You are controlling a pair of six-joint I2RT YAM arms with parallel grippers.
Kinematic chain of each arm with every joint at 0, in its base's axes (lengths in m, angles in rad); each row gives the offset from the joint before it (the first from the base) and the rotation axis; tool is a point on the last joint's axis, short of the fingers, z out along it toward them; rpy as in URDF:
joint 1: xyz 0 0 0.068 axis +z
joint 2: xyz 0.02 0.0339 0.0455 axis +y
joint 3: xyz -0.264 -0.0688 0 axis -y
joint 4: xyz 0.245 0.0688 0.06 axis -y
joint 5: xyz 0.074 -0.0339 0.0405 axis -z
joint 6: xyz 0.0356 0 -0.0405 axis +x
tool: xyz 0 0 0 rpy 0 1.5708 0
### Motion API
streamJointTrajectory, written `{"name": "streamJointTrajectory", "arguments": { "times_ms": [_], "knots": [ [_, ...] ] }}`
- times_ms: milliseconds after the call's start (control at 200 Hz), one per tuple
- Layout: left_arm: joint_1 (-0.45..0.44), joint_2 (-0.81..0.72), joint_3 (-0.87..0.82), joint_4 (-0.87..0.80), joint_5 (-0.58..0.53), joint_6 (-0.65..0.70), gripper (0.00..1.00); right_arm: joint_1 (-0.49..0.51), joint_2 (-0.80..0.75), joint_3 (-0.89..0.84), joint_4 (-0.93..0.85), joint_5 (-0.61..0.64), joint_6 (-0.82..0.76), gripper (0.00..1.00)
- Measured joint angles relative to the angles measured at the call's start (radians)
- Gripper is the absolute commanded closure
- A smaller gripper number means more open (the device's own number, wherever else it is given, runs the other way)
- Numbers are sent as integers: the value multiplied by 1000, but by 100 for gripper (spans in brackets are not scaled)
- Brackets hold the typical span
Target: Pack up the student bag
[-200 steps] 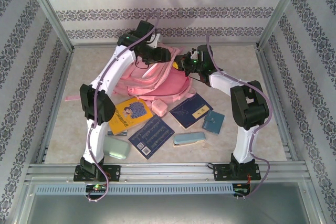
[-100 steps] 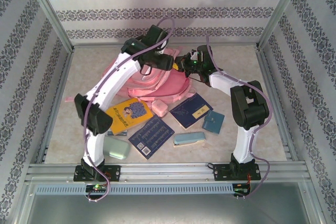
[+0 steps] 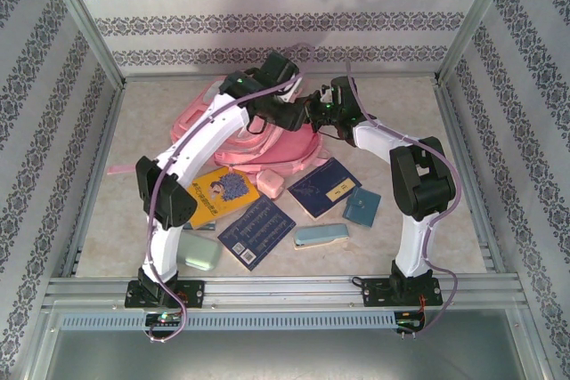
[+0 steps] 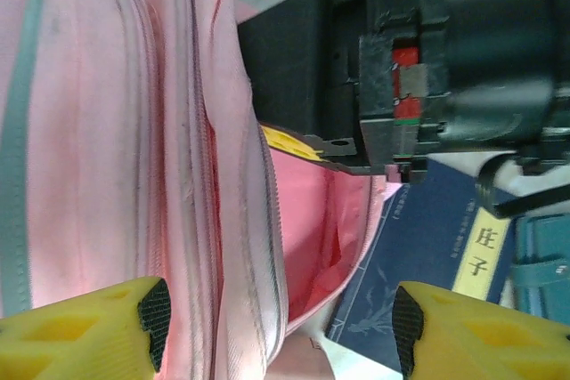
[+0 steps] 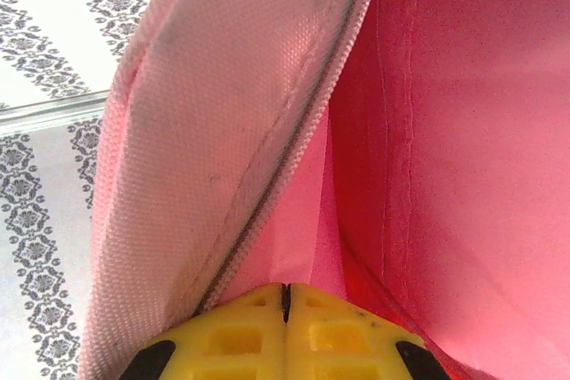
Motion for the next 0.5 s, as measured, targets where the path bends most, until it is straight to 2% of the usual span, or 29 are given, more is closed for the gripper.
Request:
{"name": "streamJointTrajectory", "arguments": {
  "times_ms": [280, 500],
  "knots": [
    [-10, 37, 37, -3, -129, 17, 35, 0, -2, 0, -21, 0, -6, 100],
    [-10, 65, 44, -3, -130, 23, 35, 0, -4, 0, -25, 0, -6, 100]
  ]
}}
